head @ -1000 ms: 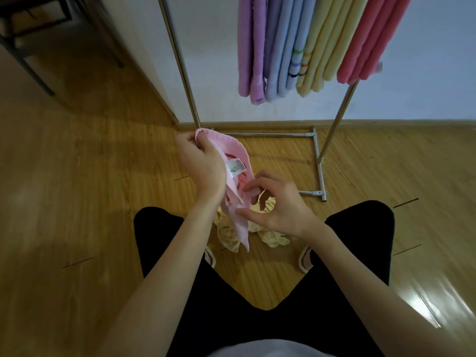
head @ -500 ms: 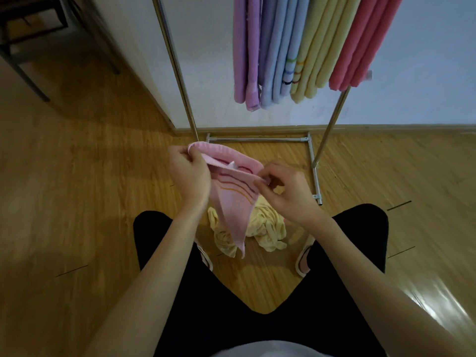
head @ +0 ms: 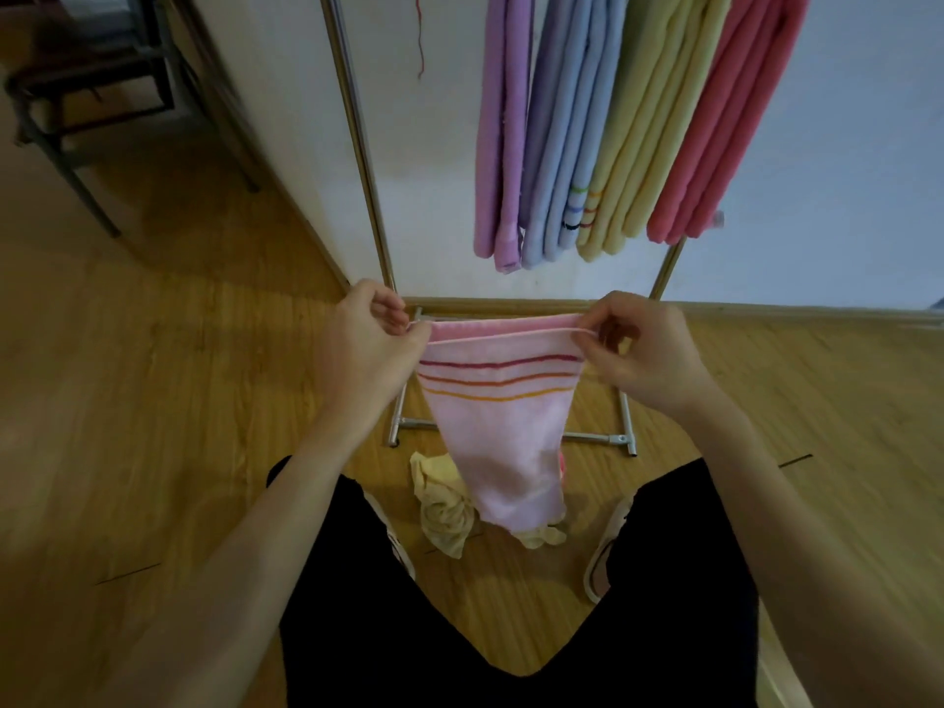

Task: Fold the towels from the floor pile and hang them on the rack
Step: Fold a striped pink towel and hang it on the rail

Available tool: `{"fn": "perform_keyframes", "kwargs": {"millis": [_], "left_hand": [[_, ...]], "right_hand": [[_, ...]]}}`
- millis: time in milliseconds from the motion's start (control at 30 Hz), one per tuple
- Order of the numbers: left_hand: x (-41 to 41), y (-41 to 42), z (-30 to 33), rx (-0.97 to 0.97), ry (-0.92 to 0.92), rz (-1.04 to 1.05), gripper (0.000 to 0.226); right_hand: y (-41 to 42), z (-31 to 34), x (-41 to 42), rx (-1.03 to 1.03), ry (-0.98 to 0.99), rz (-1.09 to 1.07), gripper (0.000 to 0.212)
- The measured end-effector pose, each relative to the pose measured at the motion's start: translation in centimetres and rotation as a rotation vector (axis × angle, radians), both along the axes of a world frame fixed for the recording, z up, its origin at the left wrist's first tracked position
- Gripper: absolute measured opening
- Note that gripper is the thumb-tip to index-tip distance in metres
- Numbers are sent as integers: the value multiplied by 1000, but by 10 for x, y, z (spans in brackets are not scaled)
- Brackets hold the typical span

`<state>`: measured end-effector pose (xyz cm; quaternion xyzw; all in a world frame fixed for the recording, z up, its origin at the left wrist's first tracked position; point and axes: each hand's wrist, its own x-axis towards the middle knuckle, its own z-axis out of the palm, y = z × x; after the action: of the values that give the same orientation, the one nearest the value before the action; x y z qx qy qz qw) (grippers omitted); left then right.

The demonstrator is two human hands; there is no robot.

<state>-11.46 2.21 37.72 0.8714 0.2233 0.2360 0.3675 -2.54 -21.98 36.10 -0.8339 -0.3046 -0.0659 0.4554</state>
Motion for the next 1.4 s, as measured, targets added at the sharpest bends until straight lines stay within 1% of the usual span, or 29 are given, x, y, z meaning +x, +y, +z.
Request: {"fn": "perform_keyframes", "kwargs": {"millis": [100, 167, 267, 400, 467, 533, 600, 700, 733, 800, 900, 1033, 1100, 1167, 1233, 1300, 1400], "left_hand": [[5, -7, 20, 88, -77, -97, 15], [10, -12, 29, 101, -76, -175, 21], [16, -18, 38, 20, -46, -322, 35], [18, -19, 38, -63, 4, -480, 42], [15, -19, 37, -73, 79, -590, 45], [11, -21, 36, -49, 176, -717, 51], [7, -23, 33, 29, 260, -838, 55], [2, -21, 28, 146, 352, -989, 67], [0, -20, 27, 181, 379, -1021, 68], [-4, -20, 27, 255, 414, -1066, 60], [-6, -20, 30, 284, 406, -1142, 49], [-7, -16, 36, 271, 517, -1242, 52], [-7, -15, 37, 325, 544, -1284, 59], [-6, -16, 36, 408, 480, -1306, 53], [-6, -17, 35, 517, 353, -1300, 33], [-6, -18, 35, 677, 190, -1270, 13], [-4, -22, 34, 919, -72, -1216, 15]], "right_hand": [[-6, 16, 5, 78, 16, -37, 6], [-8, 24, 7, 117, -3, -58, 7], [-9, 30, 10, 160, -26, -97, 8], [-11, 30, 12, 225, 2, -115, 13], [-11, 28, 13, 242, 31, -106, 20], [-10, 24, 13, 205, 28, -102, 21], [-8, 21, 13, 143, 16, -80, 18], [-2, 16, 11, 79, 13, -51, 14], [-1, 14, 10, 63, 12, -43, 14], [1, 12, 9, 36, 14, -23, 14], [4, 12, 7, 15, 19, 9, 12], [7, 13, 3, -3, 20, 36, 13], [9, 14, 1, -9, 24, 48, 14], [10, 13, 0, -15, 26, 56, 15], [10, 13, -1, -19, 28, 55, 17], [9, 13, -2, -18, 22, 45, 19], [6, 16, -2, -5, 11, 25, 19]]}}
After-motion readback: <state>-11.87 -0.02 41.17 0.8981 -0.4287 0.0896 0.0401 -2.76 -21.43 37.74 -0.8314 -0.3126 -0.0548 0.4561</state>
